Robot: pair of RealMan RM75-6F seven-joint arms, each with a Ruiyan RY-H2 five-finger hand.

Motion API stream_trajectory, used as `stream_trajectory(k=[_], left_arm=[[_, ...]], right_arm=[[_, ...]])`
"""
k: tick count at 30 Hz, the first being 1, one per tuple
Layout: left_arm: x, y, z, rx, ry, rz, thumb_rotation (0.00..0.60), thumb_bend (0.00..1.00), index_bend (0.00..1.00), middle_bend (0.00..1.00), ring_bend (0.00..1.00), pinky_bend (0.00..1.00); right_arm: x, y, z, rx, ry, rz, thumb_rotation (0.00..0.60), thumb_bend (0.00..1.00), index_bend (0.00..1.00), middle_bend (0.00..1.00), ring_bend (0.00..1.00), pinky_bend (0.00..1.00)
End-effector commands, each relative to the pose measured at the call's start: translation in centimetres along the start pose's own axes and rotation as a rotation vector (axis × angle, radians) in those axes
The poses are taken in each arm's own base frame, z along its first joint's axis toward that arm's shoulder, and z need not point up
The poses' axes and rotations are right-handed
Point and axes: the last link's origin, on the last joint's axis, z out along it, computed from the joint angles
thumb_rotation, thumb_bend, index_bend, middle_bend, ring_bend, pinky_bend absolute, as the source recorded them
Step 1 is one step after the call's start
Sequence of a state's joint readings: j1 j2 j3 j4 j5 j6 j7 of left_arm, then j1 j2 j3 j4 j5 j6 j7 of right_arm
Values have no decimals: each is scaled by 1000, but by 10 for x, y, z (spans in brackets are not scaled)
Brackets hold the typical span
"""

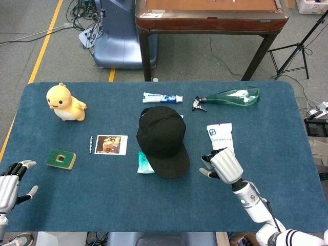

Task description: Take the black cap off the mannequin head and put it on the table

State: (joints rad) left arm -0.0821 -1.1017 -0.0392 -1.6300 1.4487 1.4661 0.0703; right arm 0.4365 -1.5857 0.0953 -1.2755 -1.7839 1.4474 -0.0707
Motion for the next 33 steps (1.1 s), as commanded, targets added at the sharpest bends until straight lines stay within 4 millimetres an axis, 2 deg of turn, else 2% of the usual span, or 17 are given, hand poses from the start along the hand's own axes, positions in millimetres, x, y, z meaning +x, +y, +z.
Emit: stream_trajectory(k=[1,19,33], left_arm=[[0,0,0,1,1,-1,600,220,249,236,199,402],[3,-1,-4,-4,10,-13,600,220,249,236,199,402],[3,-1,-5,-4,7,-16,600,220,250,236,199,402]], right_arm=[[-3,-4,3,12,-5,9,600,0,808,959,819,950],[-28,-25,26,68,-17,68,600,0,809,959,819,950],[-37,-33,52,100,58,80,600,0,808,962,819,951]])
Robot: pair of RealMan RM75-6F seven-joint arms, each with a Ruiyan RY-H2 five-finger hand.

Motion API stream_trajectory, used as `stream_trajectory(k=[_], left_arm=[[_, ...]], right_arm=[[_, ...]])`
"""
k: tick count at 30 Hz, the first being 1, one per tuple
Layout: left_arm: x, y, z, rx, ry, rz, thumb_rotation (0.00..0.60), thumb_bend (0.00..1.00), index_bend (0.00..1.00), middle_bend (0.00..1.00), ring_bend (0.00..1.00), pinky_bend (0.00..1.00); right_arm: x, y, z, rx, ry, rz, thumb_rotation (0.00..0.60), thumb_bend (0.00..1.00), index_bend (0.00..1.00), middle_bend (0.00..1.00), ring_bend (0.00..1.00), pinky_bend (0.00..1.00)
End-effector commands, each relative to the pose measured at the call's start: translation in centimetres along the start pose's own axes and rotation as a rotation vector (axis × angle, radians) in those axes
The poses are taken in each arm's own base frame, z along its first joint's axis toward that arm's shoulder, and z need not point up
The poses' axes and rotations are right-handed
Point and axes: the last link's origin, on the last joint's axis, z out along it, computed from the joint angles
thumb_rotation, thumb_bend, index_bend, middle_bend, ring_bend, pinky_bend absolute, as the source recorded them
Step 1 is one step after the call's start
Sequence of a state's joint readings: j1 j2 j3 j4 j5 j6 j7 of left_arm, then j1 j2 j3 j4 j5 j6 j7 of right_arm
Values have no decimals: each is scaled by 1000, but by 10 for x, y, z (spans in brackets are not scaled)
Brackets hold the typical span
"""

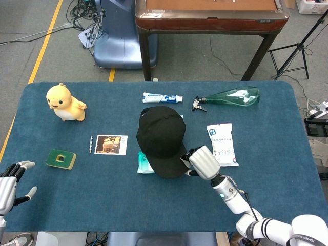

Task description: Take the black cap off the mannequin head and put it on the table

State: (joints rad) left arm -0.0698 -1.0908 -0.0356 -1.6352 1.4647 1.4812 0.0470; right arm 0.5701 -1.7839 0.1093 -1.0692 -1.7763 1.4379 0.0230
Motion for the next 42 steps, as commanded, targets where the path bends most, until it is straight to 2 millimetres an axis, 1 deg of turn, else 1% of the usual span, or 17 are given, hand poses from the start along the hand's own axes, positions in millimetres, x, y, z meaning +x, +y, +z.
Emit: stream_trajectory(k=[1,5,7,10,13,17,21,26,30,38,42], left_arm=[[0,0,0,0,0,1,600,220,249,236,199,402],[0,0,0,1,2,-1,600,219,250,236,199,402],[0,-1,0,2,1,-1,600,220,249,236,199,402],[0,0,0,0,0,0,600,220,249,236,199,402],[0,0,0,0,-1,2,600,220,249,236,199,402],[-1,0,0,1,-3,4,600,220,249,236,198,402],[-1,0,0,1,-5,5,600,220,250,236,199,402],[-1,0,0,3,-5,4,600,220,250,236,199,402],[-1,0,0,3,-6,2,600,219,249,236,199,402],[-1,0,0,3,-5,1,600,220,249,236,199,402],[-1,0,0,3,-5,2,600,220,249,236,199,402]], right_arm=[[0,-1,7,12,38,-1,600,0,808,962,819,951],[3,0,10,26,98,-22,600,0,802,950,809,951],[5,1,10,32,125,-39,600,0,768,911,775,951],[9,1,10,43,158,-55,600,0,709,826,700,944],[14,1,9,58,191,-71,600,0,690,721,615,867],[20,0,10,79,222,-90,600,0,690,592,510,714],[24,-1,11,97,242,-107,600,0,682,510,441,614],[29,-3,14,113,265,-125,600,0,668,471,405,556],[33,-6,17,126,276,-144,600,11,668,470,404,549],[44,-15,26,155,315,-171,600,172,668,469,403,542],[50,-17,29,154,333,-166,600,221,668,469,403,541]])
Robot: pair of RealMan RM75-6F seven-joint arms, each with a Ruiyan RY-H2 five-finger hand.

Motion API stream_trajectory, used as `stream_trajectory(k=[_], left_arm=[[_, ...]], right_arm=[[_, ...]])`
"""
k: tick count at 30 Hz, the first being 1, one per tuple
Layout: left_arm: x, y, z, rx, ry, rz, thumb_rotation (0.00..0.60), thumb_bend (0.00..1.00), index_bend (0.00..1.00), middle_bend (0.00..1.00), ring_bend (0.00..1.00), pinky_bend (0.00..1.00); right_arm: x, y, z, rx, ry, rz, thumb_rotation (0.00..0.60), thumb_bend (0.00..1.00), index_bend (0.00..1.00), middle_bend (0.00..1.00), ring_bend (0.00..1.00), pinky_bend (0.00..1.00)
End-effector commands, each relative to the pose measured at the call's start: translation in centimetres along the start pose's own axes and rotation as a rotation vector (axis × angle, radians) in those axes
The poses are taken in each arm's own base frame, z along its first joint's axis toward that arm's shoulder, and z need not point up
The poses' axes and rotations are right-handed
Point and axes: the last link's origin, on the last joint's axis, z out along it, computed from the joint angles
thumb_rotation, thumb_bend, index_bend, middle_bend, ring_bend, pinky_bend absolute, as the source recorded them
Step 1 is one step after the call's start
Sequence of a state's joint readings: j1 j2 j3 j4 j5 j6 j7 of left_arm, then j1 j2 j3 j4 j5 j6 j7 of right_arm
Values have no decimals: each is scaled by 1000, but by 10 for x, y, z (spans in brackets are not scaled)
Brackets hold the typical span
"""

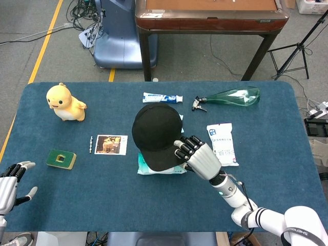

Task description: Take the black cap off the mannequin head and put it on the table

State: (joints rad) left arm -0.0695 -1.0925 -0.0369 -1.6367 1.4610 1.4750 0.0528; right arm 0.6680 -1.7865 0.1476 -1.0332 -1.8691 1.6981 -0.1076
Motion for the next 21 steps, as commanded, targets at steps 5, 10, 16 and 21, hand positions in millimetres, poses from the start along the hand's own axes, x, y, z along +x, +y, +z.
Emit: stream_trajectory(k=[5,10,16,21], left_arm=[[0,0,0,-1,0,0,600,220,249,236,198,402],[-1,0,0,0,-2,2,600,219,249,236,199,402],[-1,0,0,1,-2,2,600,220,249,236,199,402],[0,0,0,1,-1,1,600,220,249,236,199,402]], right_arm=[[9,3,6,-12,30,1,600,268,668,469,403,541],[10,5,7,-22,26,4,600,297,668,469,403,541],[7,7,6,-37,12,7,600,329,668,469,403,541],[5,9,6,-41,10,11,600,351,667,469,403,541]])
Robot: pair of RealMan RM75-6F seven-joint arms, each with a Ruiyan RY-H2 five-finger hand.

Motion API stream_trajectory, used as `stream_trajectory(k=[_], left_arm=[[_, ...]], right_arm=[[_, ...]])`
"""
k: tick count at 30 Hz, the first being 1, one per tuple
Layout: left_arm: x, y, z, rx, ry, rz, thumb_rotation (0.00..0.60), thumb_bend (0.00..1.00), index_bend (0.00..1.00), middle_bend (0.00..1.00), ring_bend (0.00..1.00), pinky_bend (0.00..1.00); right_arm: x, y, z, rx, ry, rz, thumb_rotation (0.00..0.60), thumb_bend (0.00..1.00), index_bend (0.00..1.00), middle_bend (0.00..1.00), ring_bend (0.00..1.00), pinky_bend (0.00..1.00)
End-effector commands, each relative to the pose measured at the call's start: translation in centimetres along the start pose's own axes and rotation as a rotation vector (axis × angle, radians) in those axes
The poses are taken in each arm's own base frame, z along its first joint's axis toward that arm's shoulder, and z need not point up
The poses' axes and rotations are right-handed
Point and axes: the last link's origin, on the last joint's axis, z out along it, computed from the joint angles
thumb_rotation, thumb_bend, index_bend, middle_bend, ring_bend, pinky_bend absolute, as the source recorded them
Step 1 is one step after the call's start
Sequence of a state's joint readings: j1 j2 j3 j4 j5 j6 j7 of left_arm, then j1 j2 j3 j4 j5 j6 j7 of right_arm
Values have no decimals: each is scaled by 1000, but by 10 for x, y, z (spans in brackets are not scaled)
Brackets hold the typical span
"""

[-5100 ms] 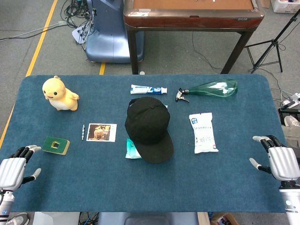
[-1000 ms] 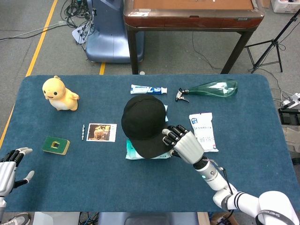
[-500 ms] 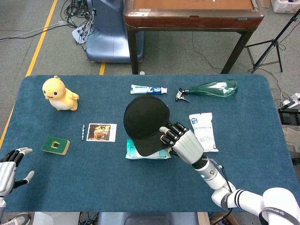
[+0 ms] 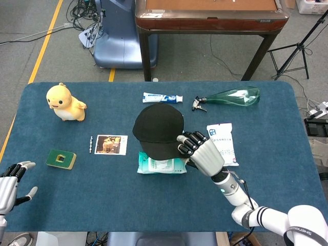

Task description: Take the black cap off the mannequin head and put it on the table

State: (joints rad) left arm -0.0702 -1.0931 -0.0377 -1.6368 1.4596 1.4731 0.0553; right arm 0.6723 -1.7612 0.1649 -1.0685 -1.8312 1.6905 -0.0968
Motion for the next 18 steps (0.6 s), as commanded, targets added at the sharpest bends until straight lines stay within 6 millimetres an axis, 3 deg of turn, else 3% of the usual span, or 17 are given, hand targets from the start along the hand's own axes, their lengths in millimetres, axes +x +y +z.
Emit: stream_trajectory(k=[1,18], left_arm=[[0,0,0,0,0,0,600,220,249,236,199,402],[-1,0,0,1,-3,0,600,220,249,236,199,402]], right_arm=[[0,1,1,0,2,-1,600,353,668,470,403,541],[6,8,14,30,62,-104,600,371,668,480,403,541]])
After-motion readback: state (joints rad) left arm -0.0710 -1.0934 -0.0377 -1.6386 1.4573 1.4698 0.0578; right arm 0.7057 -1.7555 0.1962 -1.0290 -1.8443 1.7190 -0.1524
